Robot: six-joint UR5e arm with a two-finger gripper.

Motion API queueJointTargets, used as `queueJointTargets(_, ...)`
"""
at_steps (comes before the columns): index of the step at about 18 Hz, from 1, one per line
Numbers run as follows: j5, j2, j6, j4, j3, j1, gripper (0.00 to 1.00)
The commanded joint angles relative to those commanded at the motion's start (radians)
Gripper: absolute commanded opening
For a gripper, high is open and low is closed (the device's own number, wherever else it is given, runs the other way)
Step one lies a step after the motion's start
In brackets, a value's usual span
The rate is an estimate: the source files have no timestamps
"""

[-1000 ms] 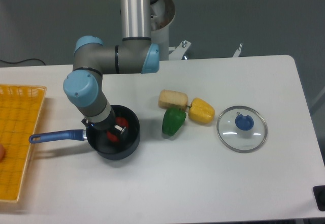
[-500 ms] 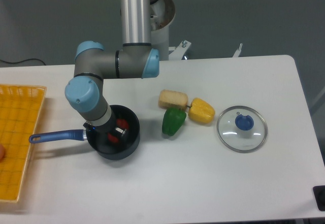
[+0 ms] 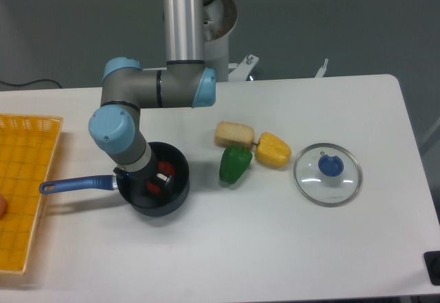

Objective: Place the red pepper in the pot
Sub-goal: 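Lower the red pepper into the saucepan and open the gripper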

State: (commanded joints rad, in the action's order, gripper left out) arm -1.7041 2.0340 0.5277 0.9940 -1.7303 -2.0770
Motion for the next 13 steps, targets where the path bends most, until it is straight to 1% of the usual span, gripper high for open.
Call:
queueJointTargets(4,-0.005,0.005,0.0,-0.002,0.0,0.002,0.5)
queueJointTargets(5,-0.005,0.005,0.0,-0.002,0.0,0.002,0.51)
queueJointTargets(8,-0.009,0.005,0.0,-0.002,0.0,0.003,0.59)
queueJointTargets(9,-0.009,0.005,0.0,-0.002,0.0,0.003,0.61)
queueJointTargets(12,-0.009,0.005,0.0,-0.002,0.0,0.003,0.73)
queueJointTargets(13,-0.009,0.005,0.0,-0.002,0.0,0.003,0.73)
